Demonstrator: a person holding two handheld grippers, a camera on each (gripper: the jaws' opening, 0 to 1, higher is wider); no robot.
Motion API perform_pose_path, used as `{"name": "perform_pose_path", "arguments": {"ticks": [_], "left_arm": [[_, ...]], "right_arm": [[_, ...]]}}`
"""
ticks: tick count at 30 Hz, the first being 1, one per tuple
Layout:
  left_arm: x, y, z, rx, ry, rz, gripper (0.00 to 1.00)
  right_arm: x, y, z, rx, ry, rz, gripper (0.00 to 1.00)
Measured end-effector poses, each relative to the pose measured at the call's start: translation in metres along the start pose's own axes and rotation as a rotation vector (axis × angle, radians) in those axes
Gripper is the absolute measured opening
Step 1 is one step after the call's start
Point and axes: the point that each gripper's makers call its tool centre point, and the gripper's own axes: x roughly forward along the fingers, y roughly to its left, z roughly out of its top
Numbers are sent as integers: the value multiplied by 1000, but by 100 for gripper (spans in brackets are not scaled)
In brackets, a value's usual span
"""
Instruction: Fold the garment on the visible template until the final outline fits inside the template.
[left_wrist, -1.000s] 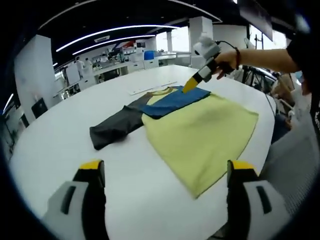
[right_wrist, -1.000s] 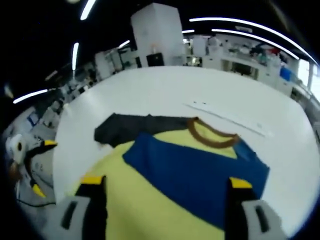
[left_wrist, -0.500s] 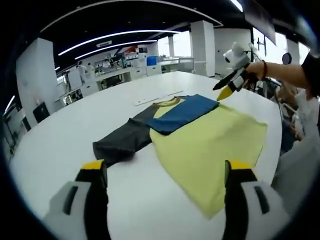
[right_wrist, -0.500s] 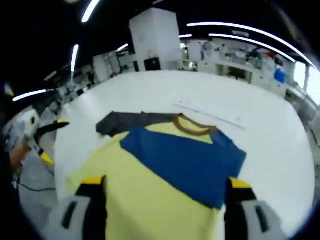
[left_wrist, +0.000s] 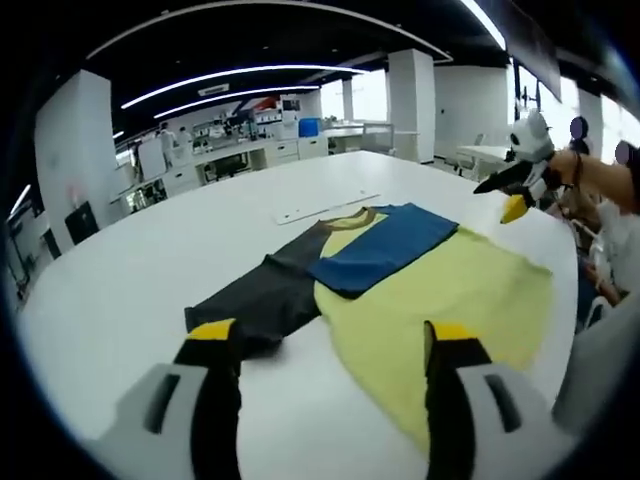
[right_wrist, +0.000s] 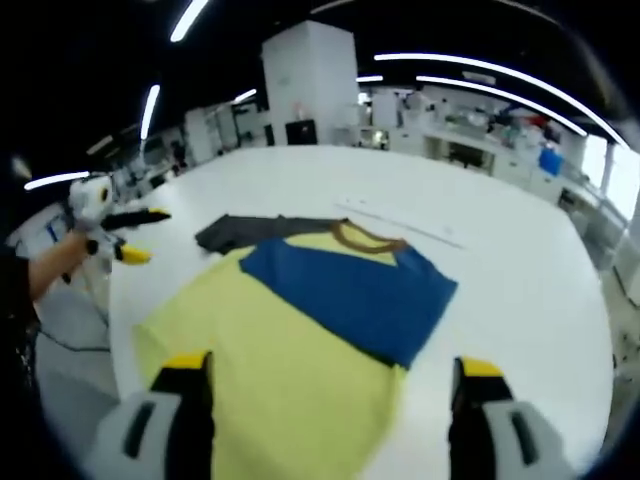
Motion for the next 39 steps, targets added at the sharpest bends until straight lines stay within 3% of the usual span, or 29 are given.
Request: {"name": "perform_pose_path", "arguments": {"ticks": [3, 11, 21, 35, 39], "left_arm": [[9, -2, 3, 9, 3, -8, 65], [33, 18, 1, 31, 5, -6, 45], [68, 41, -11, -24, 32, 30, 26], [96, 60, -45, -26, 140, 72, 19], [97, 59, -47, -37, 149, 80, 17]], "right_arm": [[-9, 0, -5, 15, -12, 0, 99], [-24, 2, -13, 39, -29, -6, 99], [-34, 9, -16, 33, -54, 5, 99], [-47, 19, -21, 0, -73, 10, 99], [-49, 21, -22, -3, -72, 9, 99]]}}
